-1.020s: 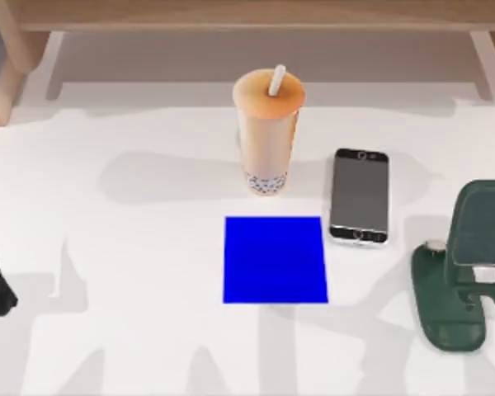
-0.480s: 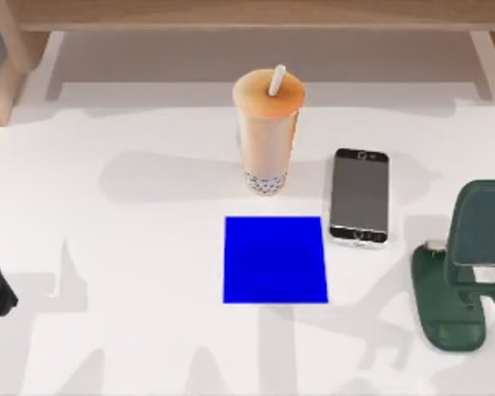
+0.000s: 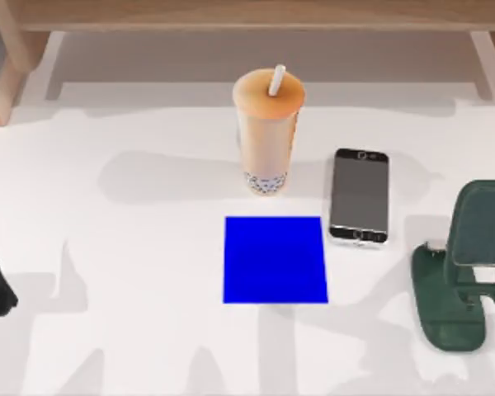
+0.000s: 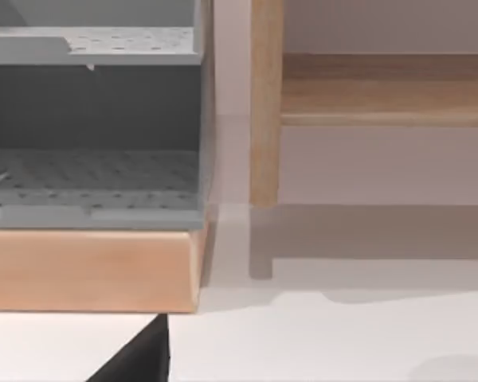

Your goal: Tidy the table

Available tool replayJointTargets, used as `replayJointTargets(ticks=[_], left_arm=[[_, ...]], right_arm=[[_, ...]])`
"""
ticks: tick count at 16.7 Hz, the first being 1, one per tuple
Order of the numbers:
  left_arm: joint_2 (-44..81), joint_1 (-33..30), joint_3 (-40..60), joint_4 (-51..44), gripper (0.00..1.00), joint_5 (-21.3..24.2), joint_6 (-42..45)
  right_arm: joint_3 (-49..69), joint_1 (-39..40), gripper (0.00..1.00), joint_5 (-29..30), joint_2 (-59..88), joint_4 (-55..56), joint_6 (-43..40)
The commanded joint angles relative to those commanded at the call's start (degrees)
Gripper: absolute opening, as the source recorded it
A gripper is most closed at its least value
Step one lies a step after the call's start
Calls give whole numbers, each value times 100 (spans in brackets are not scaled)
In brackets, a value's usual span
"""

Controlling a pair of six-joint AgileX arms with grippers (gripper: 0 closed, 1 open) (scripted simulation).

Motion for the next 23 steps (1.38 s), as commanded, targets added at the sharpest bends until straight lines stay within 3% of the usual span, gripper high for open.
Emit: replayJointTargets(ticks=[10,19,23], left_arm=[[0,0,0,0,100,0,0],[0,0,0,0,100,0,0],[0,0,0,0,100,0,0]], right_arm=[[1497,-559,100,1,2306,-1617,-3440],[1625,-595,100,0,2541,-1759,-3748],[1268,-603,100,2,2839,-1129,-3731]])
